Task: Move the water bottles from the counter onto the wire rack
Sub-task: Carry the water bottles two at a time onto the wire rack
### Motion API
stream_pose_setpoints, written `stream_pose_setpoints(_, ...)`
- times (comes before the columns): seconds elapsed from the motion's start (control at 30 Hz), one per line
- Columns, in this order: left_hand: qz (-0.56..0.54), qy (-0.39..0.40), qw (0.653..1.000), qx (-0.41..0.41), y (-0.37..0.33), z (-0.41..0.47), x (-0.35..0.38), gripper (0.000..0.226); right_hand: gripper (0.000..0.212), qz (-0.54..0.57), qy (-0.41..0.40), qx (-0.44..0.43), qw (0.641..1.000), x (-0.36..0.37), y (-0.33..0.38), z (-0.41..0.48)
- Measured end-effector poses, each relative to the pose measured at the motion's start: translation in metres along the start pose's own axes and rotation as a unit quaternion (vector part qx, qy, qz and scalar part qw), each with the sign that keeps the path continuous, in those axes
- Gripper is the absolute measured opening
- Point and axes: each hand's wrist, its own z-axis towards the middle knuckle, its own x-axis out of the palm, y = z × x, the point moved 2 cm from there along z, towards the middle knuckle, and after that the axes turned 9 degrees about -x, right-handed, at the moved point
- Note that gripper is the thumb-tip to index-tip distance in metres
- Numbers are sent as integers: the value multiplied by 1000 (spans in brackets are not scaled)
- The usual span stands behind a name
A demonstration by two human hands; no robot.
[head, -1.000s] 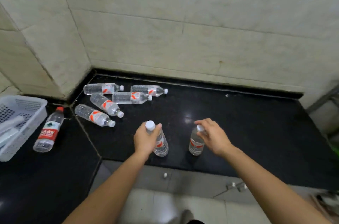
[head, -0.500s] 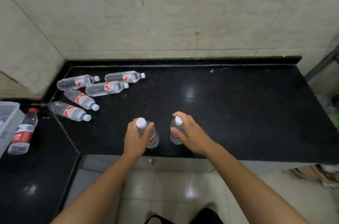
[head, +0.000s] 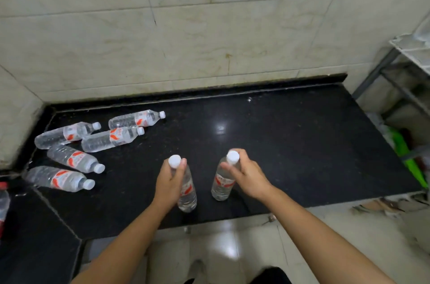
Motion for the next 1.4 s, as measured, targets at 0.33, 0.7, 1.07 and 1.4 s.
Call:
stream_pose_setpoints(0.33, -95, 209, 972, 53, -132, 20, 94, 22, 19, 124, -289, -4, 949, -120, 22, -46)
stream_pose_setpoints(0.7, -143, 349, 917, 127, -272, -103, 318, 17, 22, 37, -423, -68, 903, -337, -35, -157)
stream_pose_setpoints(1.07, -129, 419, 875, 207, -390, -242, 552, 34, 21, -66, -476, -118, 869, -575, -105, -257)
stream_pose_setpoints(1.4, -143, 441, 852, 243, -473, -218, 696, 44, 24, -42, -511, -96, 853, -721, -167, -226)
